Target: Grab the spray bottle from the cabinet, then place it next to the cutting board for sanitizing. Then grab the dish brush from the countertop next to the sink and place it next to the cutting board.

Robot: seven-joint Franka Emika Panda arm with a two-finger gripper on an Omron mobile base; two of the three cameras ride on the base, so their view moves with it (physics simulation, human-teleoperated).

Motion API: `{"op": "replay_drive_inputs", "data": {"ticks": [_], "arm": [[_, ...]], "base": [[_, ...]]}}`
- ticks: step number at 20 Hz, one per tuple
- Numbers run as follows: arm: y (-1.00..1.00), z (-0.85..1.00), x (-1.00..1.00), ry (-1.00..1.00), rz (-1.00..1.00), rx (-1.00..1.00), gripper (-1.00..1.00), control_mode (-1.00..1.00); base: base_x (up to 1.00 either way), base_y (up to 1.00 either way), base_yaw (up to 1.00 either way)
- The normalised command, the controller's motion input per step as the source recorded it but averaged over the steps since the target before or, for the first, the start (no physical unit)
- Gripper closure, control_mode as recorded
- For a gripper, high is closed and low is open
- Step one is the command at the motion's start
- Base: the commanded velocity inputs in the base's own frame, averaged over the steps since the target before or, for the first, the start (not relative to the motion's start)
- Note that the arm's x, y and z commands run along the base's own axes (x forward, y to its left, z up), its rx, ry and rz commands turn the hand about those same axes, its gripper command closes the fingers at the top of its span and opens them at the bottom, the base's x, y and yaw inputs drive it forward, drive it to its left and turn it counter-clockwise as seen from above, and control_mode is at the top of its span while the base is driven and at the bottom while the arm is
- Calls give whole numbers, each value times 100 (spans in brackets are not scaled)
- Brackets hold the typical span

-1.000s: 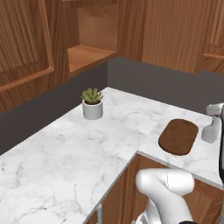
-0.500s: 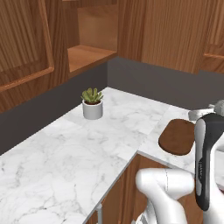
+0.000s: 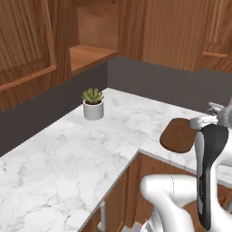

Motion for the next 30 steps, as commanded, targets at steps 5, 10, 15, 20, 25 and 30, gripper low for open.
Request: {"op": "replay_drive_inputs", "data": {"ticks": [5, 10, 15, 20, 25, 30], "arm": [[0, 0, 0, 0, 0, 0, -100, 100], [0, 0, 0, 0, 0, 0, -100, 100], [0, 0, 0, 0, 0, 0, -100, 100], [0, 0, 0, 0, 0, 0, -100, 100], [0, 0, 0, 0, 0, 0, -100, 100], [0, 0, 0, 0, 0, 0, -100, 100]], "base": [[-80, 9, -55], [-42, -2, -67], [-10, -18, -65], [-4, -95, -37], [-2, -98, -41], [-21, -33, -78]]}}
